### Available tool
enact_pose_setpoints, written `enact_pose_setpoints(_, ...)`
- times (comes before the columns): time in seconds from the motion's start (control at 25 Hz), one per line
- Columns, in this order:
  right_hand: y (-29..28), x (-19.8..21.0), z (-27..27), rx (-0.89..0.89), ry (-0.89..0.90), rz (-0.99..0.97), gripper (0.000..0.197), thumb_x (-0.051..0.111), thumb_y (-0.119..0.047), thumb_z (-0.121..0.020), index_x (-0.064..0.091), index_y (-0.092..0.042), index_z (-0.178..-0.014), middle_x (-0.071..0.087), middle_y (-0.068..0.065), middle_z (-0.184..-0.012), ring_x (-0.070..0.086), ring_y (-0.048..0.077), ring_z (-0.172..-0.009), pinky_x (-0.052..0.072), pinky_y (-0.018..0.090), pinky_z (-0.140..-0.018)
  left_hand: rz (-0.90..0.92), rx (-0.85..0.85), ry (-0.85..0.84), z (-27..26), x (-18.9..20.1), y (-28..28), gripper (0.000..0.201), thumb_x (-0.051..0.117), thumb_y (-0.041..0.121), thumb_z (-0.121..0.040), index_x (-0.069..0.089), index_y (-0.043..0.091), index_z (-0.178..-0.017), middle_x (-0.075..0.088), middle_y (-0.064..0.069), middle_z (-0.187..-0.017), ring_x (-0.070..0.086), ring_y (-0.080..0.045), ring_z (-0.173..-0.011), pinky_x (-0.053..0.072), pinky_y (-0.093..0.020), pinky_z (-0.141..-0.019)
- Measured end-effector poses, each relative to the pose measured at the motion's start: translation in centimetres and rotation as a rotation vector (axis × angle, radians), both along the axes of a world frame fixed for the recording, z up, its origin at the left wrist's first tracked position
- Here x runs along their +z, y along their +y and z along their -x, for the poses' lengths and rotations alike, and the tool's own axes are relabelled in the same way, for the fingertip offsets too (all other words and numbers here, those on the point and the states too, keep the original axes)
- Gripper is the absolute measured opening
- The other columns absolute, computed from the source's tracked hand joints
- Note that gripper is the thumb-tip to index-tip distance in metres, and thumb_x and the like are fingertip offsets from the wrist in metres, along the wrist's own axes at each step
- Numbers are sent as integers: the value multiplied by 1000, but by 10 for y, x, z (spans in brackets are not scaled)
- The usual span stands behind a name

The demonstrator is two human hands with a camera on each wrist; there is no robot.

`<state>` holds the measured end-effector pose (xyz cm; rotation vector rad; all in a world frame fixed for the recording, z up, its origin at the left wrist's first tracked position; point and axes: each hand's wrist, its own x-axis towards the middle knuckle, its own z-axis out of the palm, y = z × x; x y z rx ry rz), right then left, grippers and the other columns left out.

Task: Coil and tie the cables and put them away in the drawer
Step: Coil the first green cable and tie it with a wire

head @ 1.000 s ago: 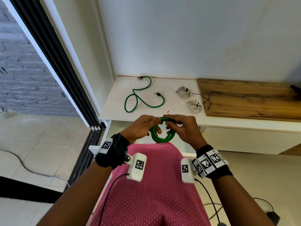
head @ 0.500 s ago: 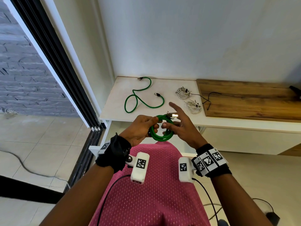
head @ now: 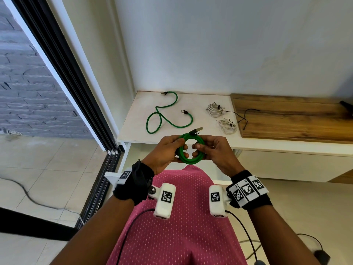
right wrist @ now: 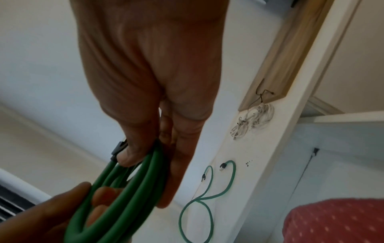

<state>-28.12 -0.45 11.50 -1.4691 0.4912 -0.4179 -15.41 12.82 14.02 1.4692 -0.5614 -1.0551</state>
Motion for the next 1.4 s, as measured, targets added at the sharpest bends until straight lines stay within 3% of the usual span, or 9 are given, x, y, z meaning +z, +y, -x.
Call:
enact_pose_setpoints(0.12,-5,5,-4,-77,73,154,67,73,-15,-82,42,-17,-141,63,7,-118,67,21,-96,58,34,-78,18,16,5,0,-1,1,26,38,20,-103,60,11,-114,56,-3,-78,57,-13,-66,55,-35,-72)
enact_pose_setpoints(0.24,-7,15,-7,-75,82,493,61,76,-25,-79,49,-31,-134,58,-6,-123,57,9,-106,52,26,-78,30,13,-55,1,-2,0,27,38,19,-103,60,10,-117,55,-2,-78,56,-11,-66,52,-31,-69)
enact_pose_setpoints(0.4,-4,18,-12,-138,21,674,42,74,-17,-81,62,-24,-121,63,-5,-115,58,8,-99,53,31,-75,39,8,0,4,0,0,22,45,18,-101,62,11,-113,58,-3,-82,58,-13,-71,52,-41,-82)
enact_pose_setpoints(0.56,2,13,-11,-243,-73,704,51,78,-20,-77,59,-19,-123,56,-3,-117,55,7,-102,46,11,-82,61,162,228,3,-3,-1,19,49,14,-98,62,3,-107,61,-8,-85,64,-18,-75,56,-43,-77)
enact_pose_setpoints(0.72,13,5,-7,60,41,912,45,80,-36,-71,69,-15,-109,67,0,-104,58,15,-96,45,29,-81,87,258,364,-1,-7,-4,20,49,12,-98,62,0,-106,66,-14,-86,66,-22,-79,57,-40,-69)
enact_pose_setpoints(0.88,10,-5,-10,68,15,1077,25,78,-8,-73,74,-8,-98,73,8,-94,64,27,-88,52,44,-76,124,337,547,0,-6,-4,23,45,15,-100,64,1,-103,61,-9,-81,59,-17,-74,50,-35,-80)
enact_pose_setpoints(1.16,1,-8,-5,39,-89,1056,19,76,10,-69,76,-5,-81,71,11,-91,68,24,-81,53,21,-71,192,195,792,-15,4,7,33,34,22,-103,59,1,-109,71,-15,-96,65,-29,-102,44,-47,-99)
enact_pose_setpoints(1.28,3,-8,-7,45,-47,1029,18,76,11,-69,76,-4,-79,68,12,-93,66,26,-84,49,16,-72,239,144,798,-15,2,5,35,33,25,-103,52,-1,-115,68,-11,-87,69,-25,-79,53,-43,-89)
enact_pose_setpoints(1.4,5,-9,-7,151,15,932,17,80,-1,-70,76,-8,-84,64,5,-97,63,21,-90,54,29,-77,264,84,753,-16,-3,3,38,31,31,-102,45,0,-118,60,-2,-73,53,-11,-55,57,-33,-74)
